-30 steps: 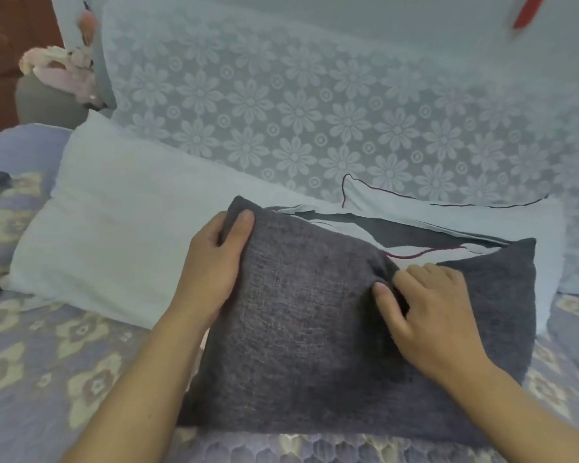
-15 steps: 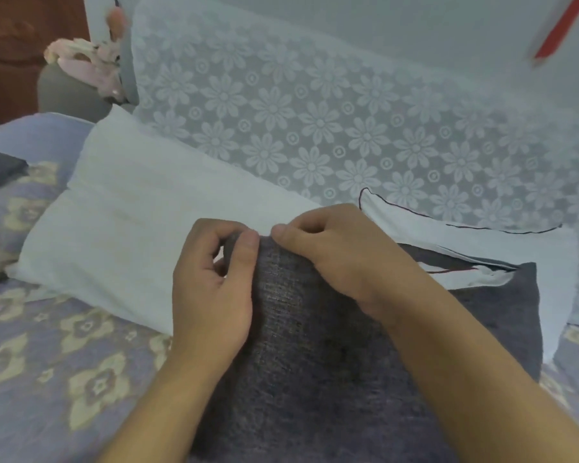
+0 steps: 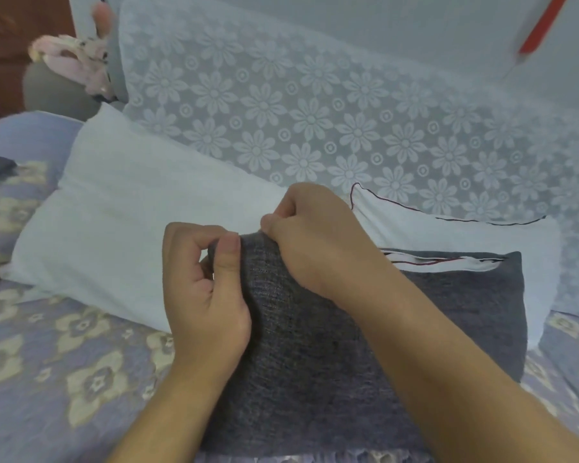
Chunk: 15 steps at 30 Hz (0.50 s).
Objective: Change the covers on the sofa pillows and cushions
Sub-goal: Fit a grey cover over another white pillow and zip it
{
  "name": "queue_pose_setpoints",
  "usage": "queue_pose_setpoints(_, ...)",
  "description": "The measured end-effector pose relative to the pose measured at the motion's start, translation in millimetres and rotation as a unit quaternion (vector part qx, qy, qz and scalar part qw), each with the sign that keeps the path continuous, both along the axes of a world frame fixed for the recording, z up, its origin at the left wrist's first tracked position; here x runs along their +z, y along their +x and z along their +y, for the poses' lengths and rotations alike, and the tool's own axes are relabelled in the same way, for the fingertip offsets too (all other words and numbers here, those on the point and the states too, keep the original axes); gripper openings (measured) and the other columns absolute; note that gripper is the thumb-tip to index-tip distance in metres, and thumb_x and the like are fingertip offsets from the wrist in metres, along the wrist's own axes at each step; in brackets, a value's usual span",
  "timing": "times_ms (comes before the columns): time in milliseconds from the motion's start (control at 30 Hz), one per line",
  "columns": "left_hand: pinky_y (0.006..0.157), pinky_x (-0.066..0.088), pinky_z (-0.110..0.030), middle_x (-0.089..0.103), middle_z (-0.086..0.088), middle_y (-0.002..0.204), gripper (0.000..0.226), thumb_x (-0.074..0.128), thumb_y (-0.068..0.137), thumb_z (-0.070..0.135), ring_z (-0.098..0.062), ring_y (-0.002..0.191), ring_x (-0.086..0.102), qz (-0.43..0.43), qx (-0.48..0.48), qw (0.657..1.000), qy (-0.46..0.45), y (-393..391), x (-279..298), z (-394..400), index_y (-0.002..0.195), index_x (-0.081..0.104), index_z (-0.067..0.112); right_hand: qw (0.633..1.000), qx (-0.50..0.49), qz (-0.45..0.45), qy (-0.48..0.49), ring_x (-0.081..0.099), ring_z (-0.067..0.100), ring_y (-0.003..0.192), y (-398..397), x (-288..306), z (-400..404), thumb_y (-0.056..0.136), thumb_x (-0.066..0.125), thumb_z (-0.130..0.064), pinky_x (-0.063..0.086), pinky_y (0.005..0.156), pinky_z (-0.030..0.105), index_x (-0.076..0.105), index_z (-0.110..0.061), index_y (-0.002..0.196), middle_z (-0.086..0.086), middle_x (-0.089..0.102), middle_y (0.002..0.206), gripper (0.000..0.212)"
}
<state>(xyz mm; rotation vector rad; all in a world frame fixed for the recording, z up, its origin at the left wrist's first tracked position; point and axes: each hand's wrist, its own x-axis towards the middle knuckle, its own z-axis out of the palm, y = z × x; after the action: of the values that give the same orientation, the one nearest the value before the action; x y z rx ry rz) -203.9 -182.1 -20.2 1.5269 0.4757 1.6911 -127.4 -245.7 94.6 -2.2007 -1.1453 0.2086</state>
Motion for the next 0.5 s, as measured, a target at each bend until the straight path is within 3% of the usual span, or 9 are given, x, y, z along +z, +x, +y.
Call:
queue_pose_setpoints(133, 0.079, 0.040, -0.019, 0.051, 0.009, 0.093, 0.011, 0.052, 0.102, 0.014, -0.012, 0.088, 0.053, 0.014, 0.004, 1.000, 0.020, -2.4, 3.5, -0.8, 0.091, 0.055, 0.016, 0.999, -0.018, -0.005, -0.050, 0.048, 0.018, 0.070, 10.3, 11.7, -11.8, 0.095, 0.060, -0.019, 0.032, 0.058, 0.029, 0.054, -0.018, 0.083, 0.007, 0.054, 0.081, 0.013)
queue_pose_setpoints(233, 0.078, 0.039, -0.015, 0.053, 0.004, 0.090, 0.013, 0.054, 0.101, 0.013, -0.010, 0.086, 0.053, 0.016, -0.017, 1.000, 0.011, -1.5, 7.2, -4.3, 0.088, 0.056, 0.017, 0.996, -0.043, 0.003, -0.077, 0.055, 0.015, 0.072, 21.6, 15.6, -22.8, 0.097, 0.061, -0.025, 0.035, 0.056, 0.026, 0.058, -0.008, 0.086, 0.001, 0.064, 0.086, 0.020)
queue_pose_setpoints(367, 0.078, 0.038, -0.015, 0.052, 0.008, 0.088, 0.015, 0.055, 0.100, 0.011, -0.005, 0.084, 0.052, 0.022, -0.017, 0.999, 0.020, -1.4, 9.6, -7.5, 0.087, 0.056, 0.018, 0.992, -0.085, 0.002, -0.093, 0.058, 0.019, 0.079, 44.9, 12.3, -25.7, 0.094, 0.063, -0.021, 0.040, 0.060, 0.028, 0.064, -0.011, 0.095, 0.006, 0.064, 0.091, 0.011)
queue_pose_setpoints(500, 0.078, 0.038, -0.014, 0.052, 0.006, 0.089, 0.015, 0.056, 0.099, 0.008, -0.004, 0.085, 0.052, 0.030, -0.020, 0.999, 0.035, -6.0, 9.2, -7.7, 0.087, 0.056, 0.018, 0.985, -0.117, -0.007, -0.126, 0.058, 0.027, 0.089, 70.2, 12.5, -40.5, 0.091, 0.067, -0.022, 0.041, 0.066, 0.031, 0.065, -0.006, 0.095, 0.011, 0.064, 0.098, 0.017)
